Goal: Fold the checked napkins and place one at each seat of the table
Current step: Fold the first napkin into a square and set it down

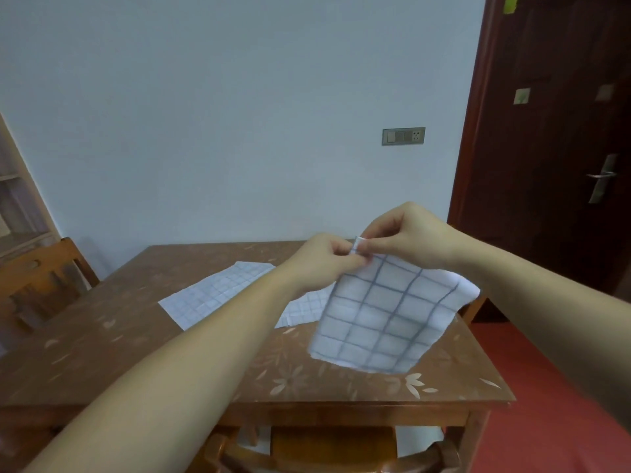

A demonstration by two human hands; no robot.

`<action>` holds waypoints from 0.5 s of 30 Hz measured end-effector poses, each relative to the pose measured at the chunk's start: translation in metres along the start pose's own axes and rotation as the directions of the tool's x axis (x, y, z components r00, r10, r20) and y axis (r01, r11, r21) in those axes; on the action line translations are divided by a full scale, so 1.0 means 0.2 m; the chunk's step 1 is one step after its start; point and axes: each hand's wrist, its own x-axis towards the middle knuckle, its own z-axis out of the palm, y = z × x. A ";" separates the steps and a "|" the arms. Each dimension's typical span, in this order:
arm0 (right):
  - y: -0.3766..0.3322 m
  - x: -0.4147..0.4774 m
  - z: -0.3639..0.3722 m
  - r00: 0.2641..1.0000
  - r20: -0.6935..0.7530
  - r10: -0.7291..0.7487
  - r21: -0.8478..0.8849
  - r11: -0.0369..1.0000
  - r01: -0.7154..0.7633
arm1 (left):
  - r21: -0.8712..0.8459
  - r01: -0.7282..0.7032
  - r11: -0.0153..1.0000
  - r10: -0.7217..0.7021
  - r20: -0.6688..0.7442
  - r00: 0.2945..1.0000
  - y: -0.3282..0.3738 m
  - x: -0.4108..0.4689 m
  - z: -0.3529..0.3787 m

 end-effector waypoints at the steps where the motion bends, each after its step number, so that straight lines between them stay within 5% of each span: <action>1: 0.00 0.00 -0.01 1.000 -0.005 0.014 0.021 1.000 -0.014 | -0.036 -0.002 0.999 0.002 -0.016 1.000 0.00 0.00 -0.01; 8: 0.07 -0.04 -0.07 0.988 0.057 0.144 0.046 0.988 -0.147 | -0.216 -0.020 0.976 0.004 -0.078 0.997 0.00 -0.02 -0.07; 15: 0.06 -0.03 -0.07 0.989 0.063 0.134 -0.053 0.990 -0.131 | -0.352 -0.130 0.927 0.041 -0.248 0.968 -0.01 -0.01 -0.07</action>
